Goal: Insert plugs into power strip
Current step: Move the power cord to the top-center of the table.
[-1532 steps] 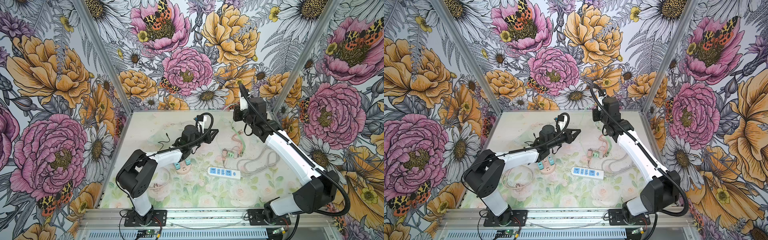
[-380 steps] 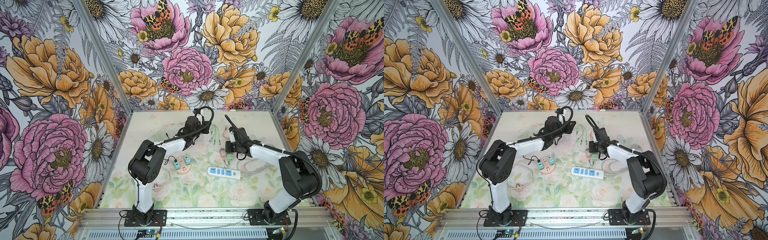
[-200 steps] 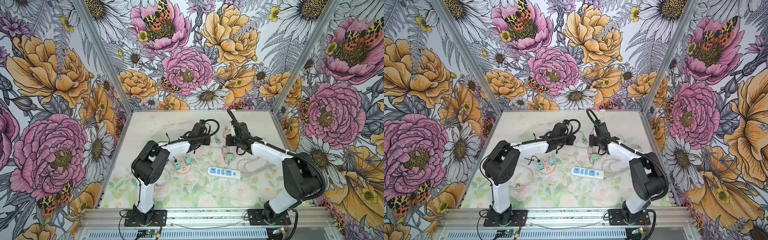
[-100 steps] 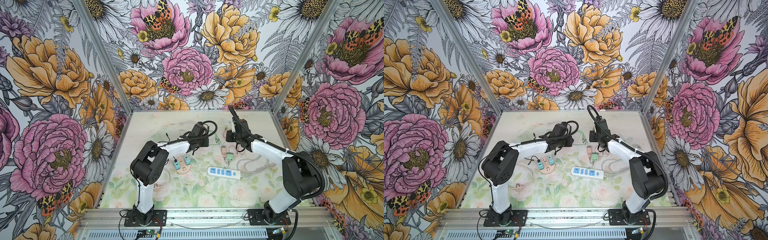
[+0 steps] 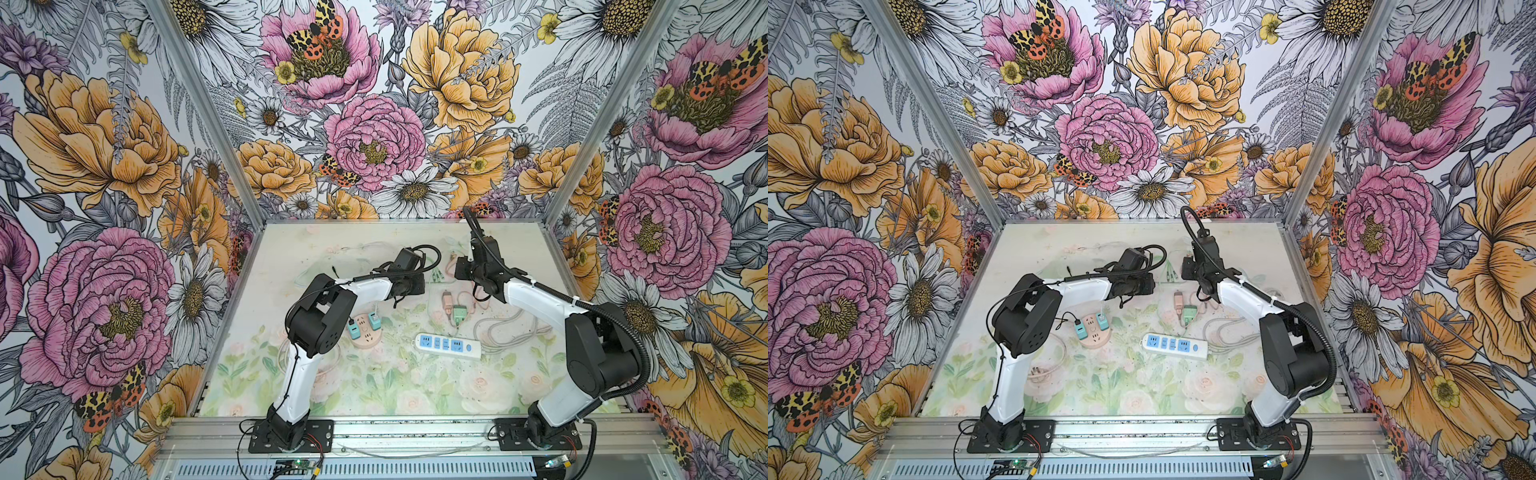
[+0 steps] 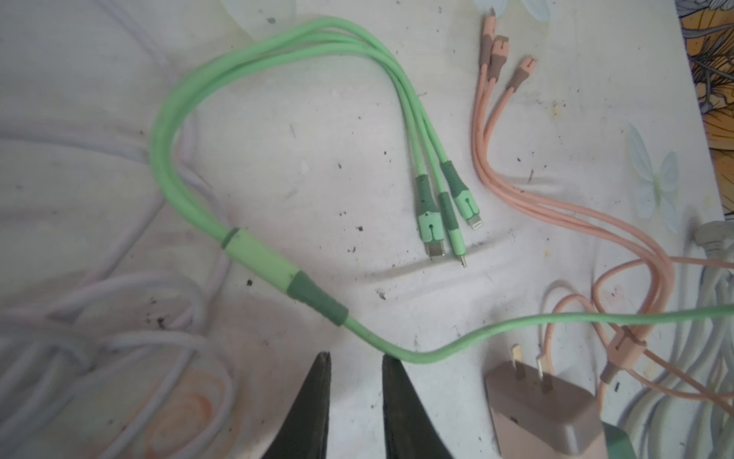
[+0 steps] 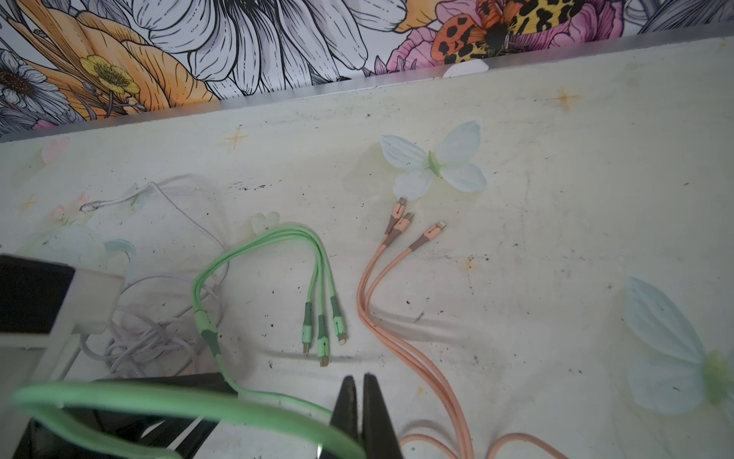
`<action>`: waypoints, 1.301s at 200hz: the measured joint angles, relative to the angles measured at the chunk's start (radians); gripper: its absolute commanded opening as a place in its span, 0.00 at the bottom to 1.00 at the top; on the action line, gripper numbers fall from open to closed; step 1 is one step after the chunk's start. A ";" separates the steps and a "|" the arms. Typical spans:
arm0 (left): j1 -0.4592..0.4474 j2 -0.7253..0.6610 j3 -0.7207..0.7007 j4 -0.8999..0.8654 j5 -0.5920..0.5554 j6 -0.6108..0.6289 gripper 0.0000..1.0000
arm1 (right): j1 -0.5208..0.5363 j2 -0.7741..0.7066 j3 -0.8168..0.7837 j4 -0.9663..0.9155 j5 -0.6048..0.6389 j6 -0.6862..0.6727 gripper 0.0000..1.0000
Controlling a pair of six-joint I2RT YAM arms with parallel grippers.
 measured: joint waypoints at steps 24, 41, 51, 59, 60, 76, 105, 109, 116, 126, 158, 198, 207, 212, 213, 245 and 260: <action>0.021 0.071 0.106 -0.004 0.003 -0.001 0.25 | 0.000 0.000 -0.006 0.005 -0.013 0.004 0.00; 0.040 0.119 0.178 -0.007 0.010 -0.003 0.25 | 0.000 0.000 -0.009 0.005 -0.019 0.004 0.00; 0.051 0.143 0.219 -0.018 0.016 -0.003 0.26 | 0.000 0.000 -0.009 0.005 -0.022 0.004 0.00; 0.058 0.159 0.249 -0.029 0.019 -0.003 0.26 | 0.000 0.001 -0.009 0.006 -0.027 0.004 0.00; 0.059 0.159 0.251 -0.030 0.019 -0.003 0.26 | 0.000 0.001 -0.009 0.006 -0.027 0.004 0.00; 0.069 0.163 0.271 -0.052 0.019 0.000 0.26 | 0.000 0.012 -0.009 0.012 -0.040 0.004 0.00; 0.072 0.104 0.211 -0.074 0.015 0.001 0.26 | 0.000 0.058 -0.007 0.013 -0.064 0.004 0.00; 0.071 0.090 0.194 -0.077 0.014 0.001 0.26 | 0.000 0.066 -0.006 0.014 -0.068 0.004 0.00; 0.069 0.058 0.159 -0.087 0.011 0.001 0.26 | 0.000 0.082 -0.003 0.015 -0.074 0.004 0.00; 0.066 0.011 0.111 -0.097 0.007 0.005 0.26 | 0.000 0.106 0.005 0.016 -0.083 0.003 0.00; 0.048 -0.133 0.012 -0.118 -0.011 0.026 0.26 | 0.000 0.171 0.041 0.016 -0.112 0.003 0.00; 0.007 -0.248 -0.024 -0.133 -0.032 0.055 0.30 | 0.000 0.185 0.053 0.016 -0.132 0.002 0.21; -0.003 -0.262 -0.027 -0.139 -0.040 0.062 0.31 | 0.000 0.185 0.053 0.015 -0.134 0.000 0.26; -0.011 -0.270 -0.029 -0.146 -0.046 0.066 0.31 | 0.000 0.184 0.053 0.013 -0.134 -0.002 0.30; -0.012 -0.271 -0.029 -0.147 -0.047 0.066 0.31 | 0.000 0.184 0.053 0.013 -0.134 -0.004 0.30; -0.066 -0.323 -0.070 -0.182 -0.068 0.092 0.31 | 0.000 0.143 0.050 -0.023 -0.126 -0.017 0.39; -0.089 -0.368 -0.112 -0.197 -0.071 0.099 0.31 | 0.000 0.095 0.042 -0.042 -0.119 -0.024 0.41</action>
